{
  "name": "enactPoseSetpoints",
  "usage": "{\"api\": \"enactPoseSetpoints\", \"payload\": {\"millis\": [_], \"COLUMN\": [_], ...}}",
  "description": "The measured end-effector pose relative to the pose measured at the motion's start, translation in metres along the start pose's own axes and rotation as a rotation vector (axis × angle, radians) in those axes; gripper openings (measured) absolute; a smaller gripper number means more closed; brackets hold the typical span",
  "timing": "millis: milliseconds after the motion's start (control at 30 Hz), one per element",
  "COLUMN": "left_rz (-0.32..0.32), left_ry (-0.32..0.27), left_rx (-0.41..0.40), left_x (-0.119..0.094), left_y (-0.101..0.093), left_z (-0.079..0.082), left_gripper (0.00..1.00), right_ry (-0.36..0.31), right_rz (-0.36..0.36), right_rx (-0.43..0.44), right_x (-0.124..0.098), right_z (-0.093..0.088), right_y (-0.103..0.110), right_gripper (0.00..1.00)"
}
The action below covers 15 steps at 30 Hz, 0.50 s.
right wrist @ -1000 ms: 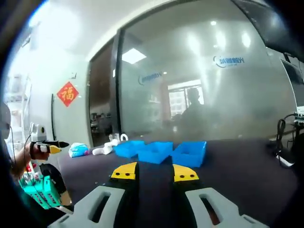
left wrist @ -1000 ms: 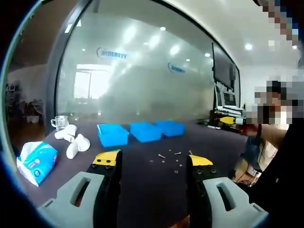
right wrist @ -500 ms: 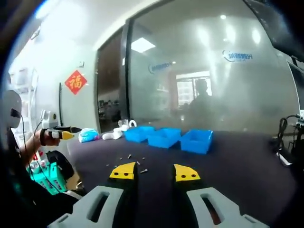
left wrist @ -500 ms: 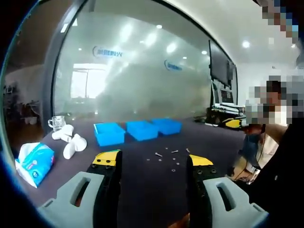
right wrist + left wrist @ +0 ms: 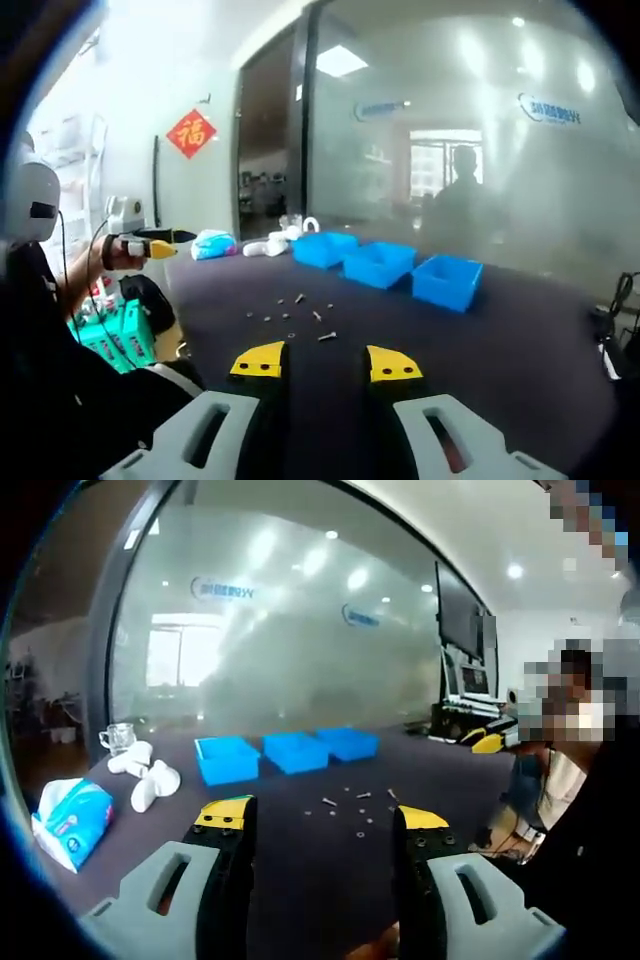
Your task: Sort the screws, nuts, and washers into the corresponding bins
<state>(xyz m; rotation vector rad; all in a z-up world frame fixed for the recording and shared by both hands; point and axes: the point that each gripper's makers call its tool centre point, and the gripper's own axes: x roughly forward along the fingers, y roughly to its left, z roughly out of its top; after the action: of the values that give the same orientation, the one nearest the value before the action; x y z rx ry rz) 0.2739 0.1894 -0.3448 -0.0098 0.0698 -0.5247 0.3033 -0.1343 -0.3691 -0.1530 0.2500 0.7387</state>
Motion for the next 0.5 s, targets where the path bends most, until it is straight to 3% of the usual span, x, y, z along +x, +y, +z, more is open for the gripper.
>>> {"api": "enactPoseSetpoints", "payload": {"millis": [500], "left_rz": [-0.022], "left_ry": [0.017], "left_rx": [0.008], "left_x": [0.001], "left_y": [-0.004], "left_z": [-0.006], "left_gripper": [0.53], "right_ry": [0.088], "right_rz": [0.074], "right_rx": [-0.023], "right_x": [0.026], "right_z": [0.002], "right_y": [-0.005], "right_gripper": [0.26]}}
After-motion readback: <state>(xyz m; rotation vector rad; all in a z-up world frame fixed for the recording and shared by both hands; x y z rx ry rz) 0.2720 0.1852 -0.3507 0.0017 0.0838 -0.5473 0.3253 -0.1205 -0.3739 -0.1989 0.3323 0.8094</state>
